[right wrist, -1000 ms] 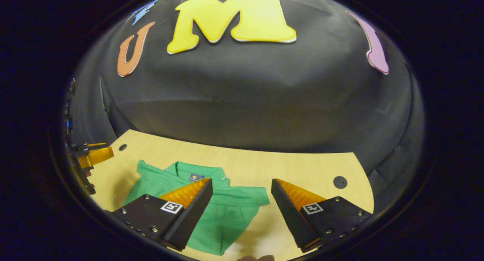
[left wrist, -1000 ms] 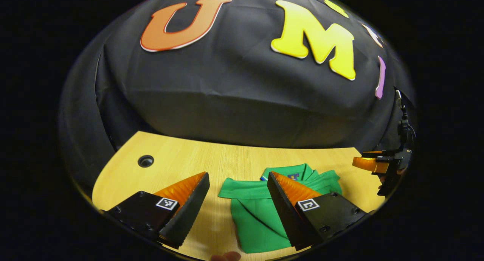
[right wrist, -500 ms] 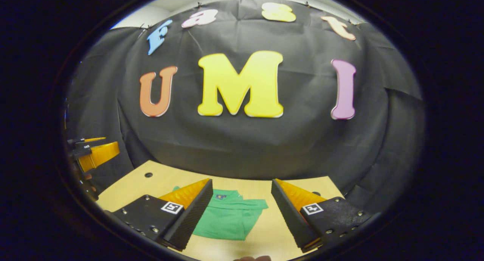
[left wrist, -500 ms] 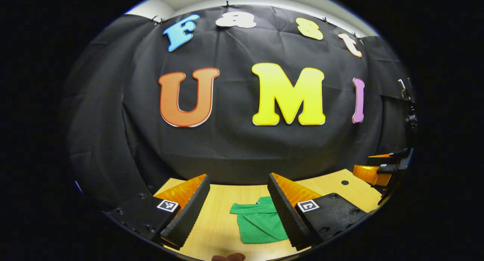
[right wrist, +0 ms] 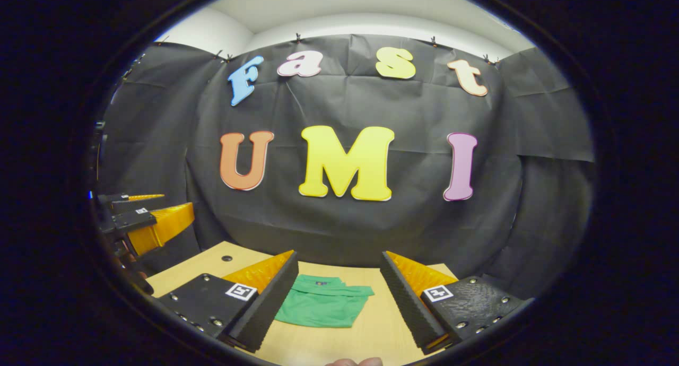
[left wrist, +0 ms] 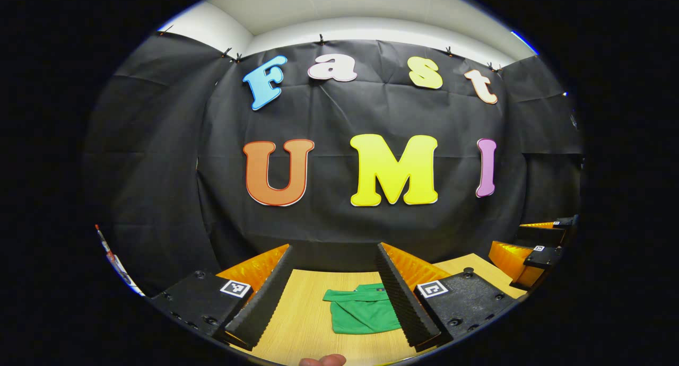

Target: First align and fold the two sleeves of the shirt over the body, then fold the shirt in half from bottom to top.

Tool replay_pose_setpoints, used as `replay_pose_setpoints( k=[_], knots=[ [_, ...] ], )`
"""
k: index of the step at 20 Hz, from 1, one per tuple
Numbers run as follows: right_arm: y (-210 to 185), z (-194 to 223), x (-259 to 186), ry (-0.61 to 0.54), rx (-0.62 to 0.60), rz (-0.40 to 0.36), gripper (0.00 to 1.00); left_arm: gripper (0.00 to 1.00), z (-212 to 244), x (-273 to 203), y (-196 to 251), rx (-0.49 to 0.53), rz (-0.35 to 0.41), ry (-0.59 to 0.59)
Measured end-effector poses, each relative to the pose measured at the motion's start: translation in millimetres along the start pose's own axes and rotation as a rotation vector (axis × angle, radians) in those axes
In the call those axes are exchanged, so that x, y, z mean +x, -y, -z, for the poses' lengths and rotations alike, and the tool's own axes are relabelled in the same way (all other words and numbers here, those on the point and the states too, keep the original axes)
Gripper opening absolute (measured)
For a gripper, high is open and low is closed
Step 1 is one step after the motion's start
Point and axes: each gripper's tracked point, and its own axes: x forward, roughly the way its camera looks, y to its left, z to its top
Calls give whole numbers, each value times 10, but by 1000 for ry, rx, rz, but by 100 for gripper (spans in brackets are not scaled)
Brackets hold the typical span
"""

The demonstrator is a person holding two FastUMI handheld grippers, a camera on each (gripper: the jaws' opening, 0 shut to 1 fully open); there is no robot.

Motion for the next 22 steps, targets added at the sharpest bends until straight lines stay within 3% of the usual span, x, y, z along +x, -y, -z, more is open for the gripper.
replay_pose_setpoints(
  k=[2,3,4,7,8,9,10,16,17,18,22],
  knots=[
    [-60,57,-84,-5,-12,-15,98,98,33,-109,95,12,3,-6],
    [-77,67,-121,-8,-9,-16,98,90,52,-147,164,5,16,-8],
    [-81,62,-149,-7,-4,-8,98,98,73,-183,215,3,26,-13],
    [-75,82,-190,-2,-17,21,98,98,122,-241,349,9,62,-29],
    [-78,95,-196,-4,-29,26,98,90,114,-259,366,9,67,-27],
    [-68,93,-208,-2,-30,32,98,90,111,-256,388,10,72,-26],
    [-81,83,-204,-1,-24,31,98,98,102,-266,382,16,67,-23],
    [-58,73,-210,-4,-7,51,98,98,26,-221,374,31,50,-6],
    [-61,84,-206,-7,1,51,98,90,18,-217,388,34,53,-5],
    [-59,99,-203,-13,6,48,98,98,15,-220,393,35,55,-5],
    [-64,79,-203,-12,1,36,98,98,11,-204,379,39,50,-6]
  ],
)
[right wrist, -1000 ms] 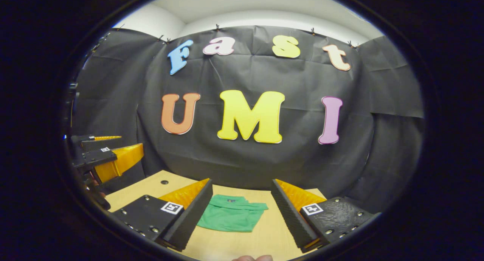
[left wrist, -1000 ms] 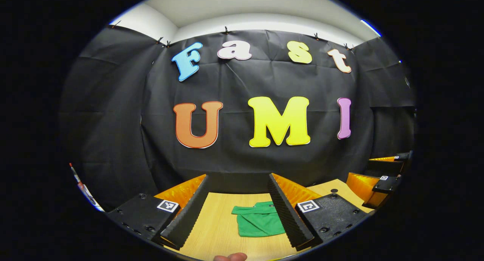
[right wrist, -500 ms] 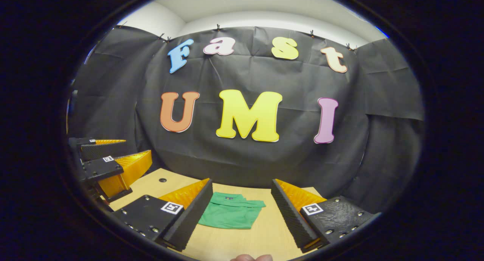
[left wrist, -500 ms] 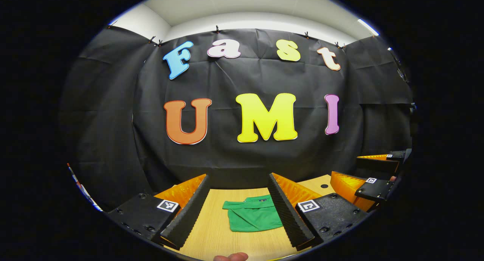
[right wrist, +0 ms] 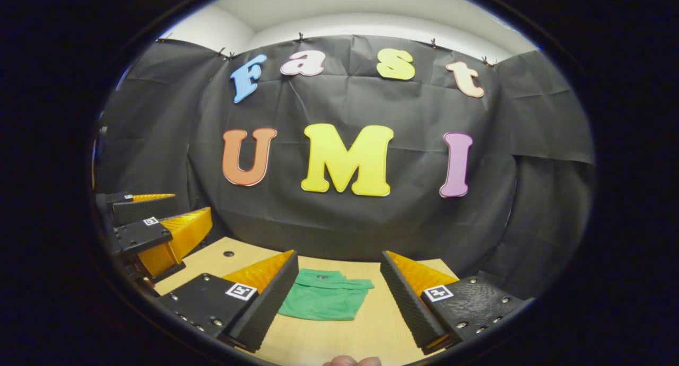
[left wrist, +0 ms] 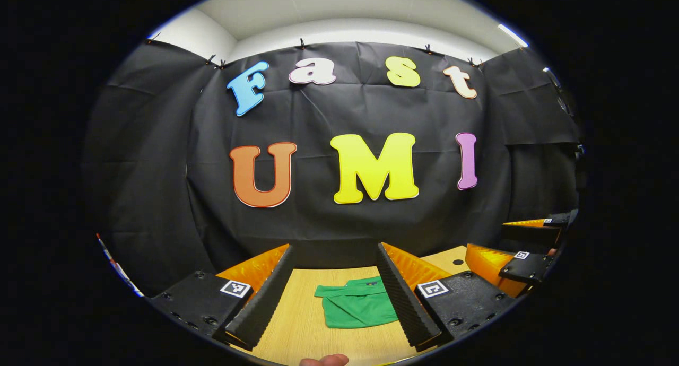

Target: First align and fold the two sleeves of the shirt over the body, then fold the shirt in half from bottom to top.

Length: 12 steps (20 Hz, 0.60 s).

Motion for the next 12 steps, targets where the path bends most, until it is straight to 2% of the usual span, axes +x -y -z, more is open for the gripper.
replay_pose_setpoints(
  k=[12],
  knots=[
    [4,15,57,-11,14,8,98,98,29,67,-27,-2,-5,-7]
  ],
)
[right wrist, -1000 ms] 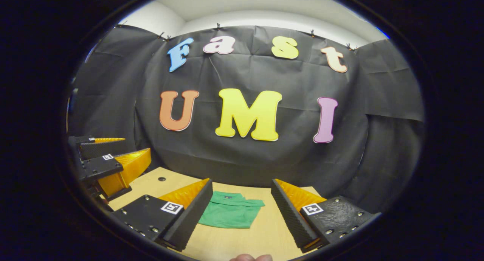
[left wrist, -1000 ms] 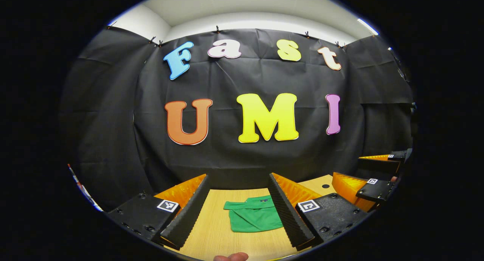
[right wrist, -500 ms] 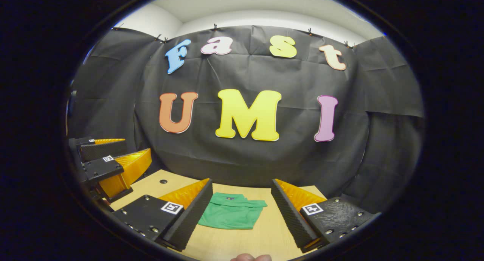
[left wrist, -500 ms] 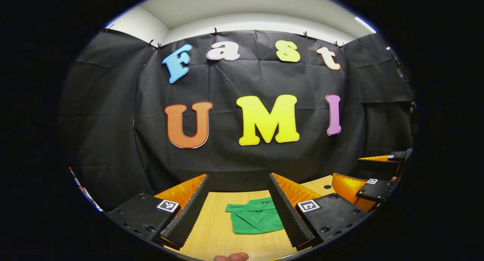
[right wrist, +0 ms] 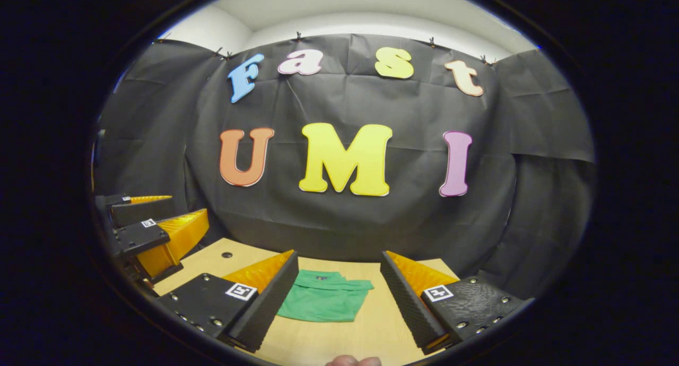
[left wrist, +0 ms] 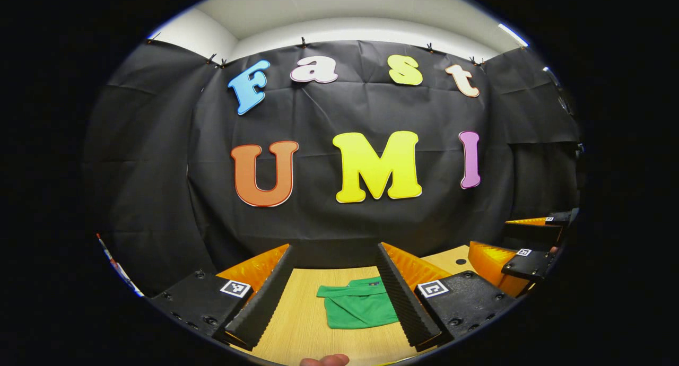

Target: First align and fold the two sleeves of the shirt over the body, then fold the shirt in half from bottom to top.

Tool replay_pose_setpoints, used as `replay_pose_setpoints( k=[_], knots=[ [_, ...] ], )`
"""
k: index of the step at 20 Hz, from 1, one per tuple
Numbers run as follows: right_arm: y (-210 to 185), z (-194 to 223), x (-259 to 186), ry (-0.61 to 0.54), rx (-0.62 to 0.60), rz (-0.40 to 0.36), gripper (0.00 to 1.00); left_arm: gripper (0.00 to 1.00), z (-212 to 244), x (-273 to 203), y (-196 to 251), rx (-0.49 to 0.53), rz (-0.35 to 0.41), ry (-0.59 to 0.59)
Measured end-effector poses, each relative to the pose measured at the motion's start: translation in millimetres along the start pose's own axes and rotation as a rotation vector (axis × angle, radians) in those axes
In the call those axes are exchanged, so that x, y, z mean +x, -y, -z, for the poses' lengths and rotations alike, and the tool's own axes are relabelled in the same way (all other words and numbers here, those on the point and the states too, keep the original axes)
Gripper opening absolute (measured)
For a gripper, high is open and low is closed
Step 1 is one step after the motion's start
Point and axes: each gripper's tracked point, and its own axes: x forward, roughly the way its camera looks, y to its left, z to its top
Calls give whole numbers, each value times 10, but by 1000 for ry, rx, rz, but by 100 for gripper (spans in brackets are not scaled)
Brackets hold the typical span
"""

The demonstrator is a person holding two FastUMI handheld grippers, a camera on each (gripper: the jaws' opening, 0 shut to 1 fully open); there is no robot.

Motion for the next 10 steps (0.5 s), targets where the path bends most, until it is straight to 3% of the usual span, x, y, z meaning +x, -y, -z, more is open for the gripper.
replay_pose_setpoints(
  k=[4,10],
  knots=[
    [-10,15,69,-11,6,2,98,98,39,42,-25,-6,1,-11],
    [120,43,157,-26,25,62,98,98,97,100,-55,-8,-5,-19]
  ],
)
